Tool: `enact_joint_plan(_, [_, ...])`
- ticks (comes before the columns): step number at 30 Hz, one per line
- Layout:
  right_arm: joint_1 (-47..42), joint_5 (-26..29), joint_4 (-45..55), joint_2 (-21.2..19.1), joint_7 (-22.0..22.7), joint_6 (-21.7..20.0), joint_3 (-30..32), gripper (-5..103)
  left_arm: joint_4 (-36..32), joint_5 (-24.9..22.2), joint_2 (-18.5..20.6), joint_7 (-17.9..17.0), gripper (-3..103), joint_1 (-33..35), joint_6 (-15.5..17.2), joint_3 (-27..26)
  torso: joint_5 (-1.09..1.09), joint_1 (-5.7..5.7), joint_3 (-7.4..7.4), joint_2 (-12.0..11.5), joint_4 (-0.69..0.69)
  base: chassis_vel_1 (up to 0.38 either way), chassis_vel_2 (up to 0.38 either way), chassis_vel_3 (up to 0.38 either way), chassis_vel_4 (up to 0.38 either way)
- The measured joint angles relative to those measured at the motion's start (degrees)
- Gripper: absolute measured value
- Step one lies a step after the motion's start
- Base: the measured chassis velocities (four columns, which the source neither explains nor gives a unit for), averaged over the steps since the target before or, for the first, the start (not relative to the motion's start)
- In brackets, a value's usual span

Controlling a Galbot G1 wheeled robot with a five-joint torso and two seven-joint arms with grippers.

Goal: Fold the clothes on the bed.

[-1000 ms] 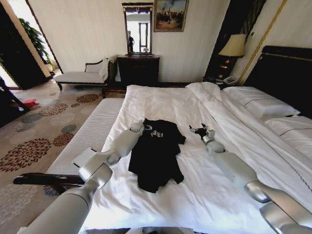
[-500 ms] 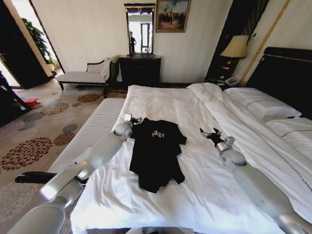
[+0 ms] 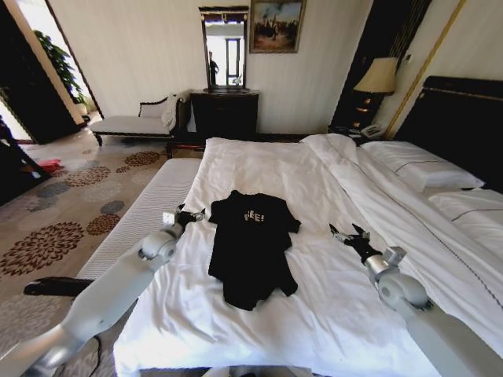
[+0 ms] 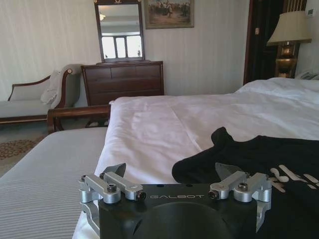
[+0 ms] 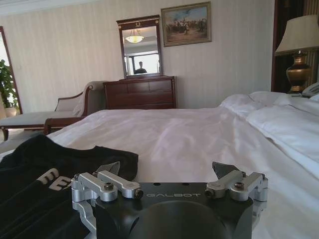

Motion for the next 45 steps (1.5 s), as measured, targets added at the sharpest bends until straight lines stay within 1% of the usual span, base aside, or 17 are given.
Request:
enact_joint_plan(2, [-4.7, -0.2, 3.0, 1.0, -1.1, 0.5, 2.2, 100, -2.7, 0.6, 1.3, 0.8, 100, 4.9, -1.3, -2.5, 0.03, 0.01, 0.01, 0.0, -0.03, 0.0, 0.0, 0.0, 0.0])
enact_joint_plan(5, [-7.3, -0.3, 5.0, 1.9, -1.5, 0.7, 3.4, 100, -4.4, 1.2, 1.7, 1.4, 100, 8.2, -1.9, -4.2, 0.01, 0.02, 0.01, 0.0, -0.03, 0.0, 0.0, 0.0, 0.0])
enact_joint_plan(7, [-11.3, -0.3, 8.5, 3.3, -1.6, 0.7, 5.3, 100, -6.9, 2.8, 1.6, 2.5, 100, 13.4, -2.9, -8.3, 0.04, 0.01, 0.0, 0.0, -0.02, 0.0, 0.0, 0.0, 0.0])
enact_joint_plan(8, [-11.3, -0.3, 8.5, 3.3, -1.6, 0.7, 5.3, 100, -6.9, 2.8, 1.6, 2.5, 100, 13.4, -2.9, -8.3, 0.04, 0.01, 0.0, 0.0, -0.02, 0.0, 0.0, 0.0, 0.0])
enact_joint_plan(11, [-17.1, -1.0, 12.8, 5.3, -2.2, 0.7, 8.1, 100, -9.9, 5.2, -0.2, 4.4, 100, 20.4, -4.0, -13.7, 0.02, 0.01, 0.0, 0.0, -0.02, 0.0, 0.0, 0.0, 0.0])
enact_joint_plan(13, [-18.4, -1.0, 13.7, 5.8, -2.3, 0.7, 8.6, 100, -10.4, 5.6, -0.6, 4.8, 100, 21.9, -4.2, -14.6, 0.03, 0.01, 0.0, 0.0, -0.03, 0.0, 0.0, 0.0, 0.0])
enact_joint_plan(16, [-23.4, -1.8, 16.6, 7.9, -2.9, 0.7, 9.5, 100, -12.8, 7.3, -3.1, 6.5, 100, 29.4, -5.0, -19.1, 0.03, 0.02, 0.01, 0.0, -0.02, 0.0, 0.0, 0.0, 0.0])
enact_joint_plan(17, [-23.4, -1.8, 16.6, 7.9, -2.9, 0.7, 9.5, 100, -12.8, 7.3, -3.1, 6.5, 100, 29.4, -5.0, -19.1, 0.03, 0.02, 0.01, 0.0, -0.02, 0.0, 0.0, 0.0, 0.0])
enact_joint_plan(21, [-26.9, -2.4, 18.8, 10.1, -3.1, 0.0, 7.6, 100, -14.8, 8.7, -4.5, 8.7, 100, 36.2, -6.3, -23.2, 0.03, 0.01, 0.01, 0.0, -0.01, 0.0, 0.0, 0.0, 0.0])
enact_joint_plan(24, [-27.7, -2.6, 19.3, 10.4, -3.2, -0.6, 6.3, 100, -15.6, 8.8, -4.7, 9.0, 100, 38.1, -6.5, -24.6, 0.02, 0.01, 0.0, 0.0, -0.01, 0.0, 0.0, 0.0, 0.0])
enact_joint_plan(27, [-29.0, -2.5, 20.4, 10.1, -4.2, -1.8, 4.0, 100, -17.2, 8.8, -5.3, 9.3, 100, 40.5, -6.7, -26.4, 0.04, 0.02, 0.01, 0.0, -0.02, 0.0, 0.0, 0.0, 0.0])
enact_joint_plan(33, [-28.9, -1.1, 20.4, 7.9, -7.1, -3.4, 1.1, 100, -18.5, 9.5, -6.4, 9.5, 100, 42.7, -7.0, -26.8, 0.02, 0.02, 0.01, 0.0, -0.01, 0.0, 0.0, 0.0, 0.0])
enact_joint_plan(38, [-26.0, 9.7, 19.4, 5.1, -9.9, -6.6, -1.1, 100, -18.3, 11.7, -7.0, 9.4, 100, 43.1, -7.1, -25.0, 0.03, 0.02, 0.02, 0.0, -0.02, 0.0, 0.0, 0.0, 0.0])
enact_joint_plan(39, [-26.0, 9.7, 19.4, 5.1, -9.9, -6.6, -1.1, 100, -18.3, 11.7, -7.0, 9.4, 100, 43.1, -7.1, -25.0, 0.03, 0.02, 0.02, 0.0, -0.02, 0.0, 0.0, 0.0, 0.0])
enact_joint_plan(41, [-23.7, 15.0, 18.3, 3.8, -10.1, -9.1, -1.7, 100, -18.4, 12.1, -6.7, 9.0, 100, 42.7, -7.1, -24.0, 0.03, 0.02, 0.02, 0.0, 0.0, 0.0, 0.0, 0.0, 0.0])
enact_joint_plan(44, [-22.7, 17.2, 17.3, 3.3, -10.0, -10.7, -2.0, 100, -18.4, 12.1, -6.0, 8.4, 100, 41.7, -6.8, -22.8, 0.04, 0.03, 0.02, 0.0, 0.01, 0.0, 0.0, 0.0, 0.0])
enact_joint_plan(45, [-22.7, 18.5, 16.7, 3.3, -9.9, -11.4, -2.3, 100, -18.5, 12.1, -5.3, 8.0, 100, 40.6, -6.6, -21.6, 0.04, 0.03, 0.02, 0.0, -0.02, 0.0, 0.0, 0.0, 0.0])
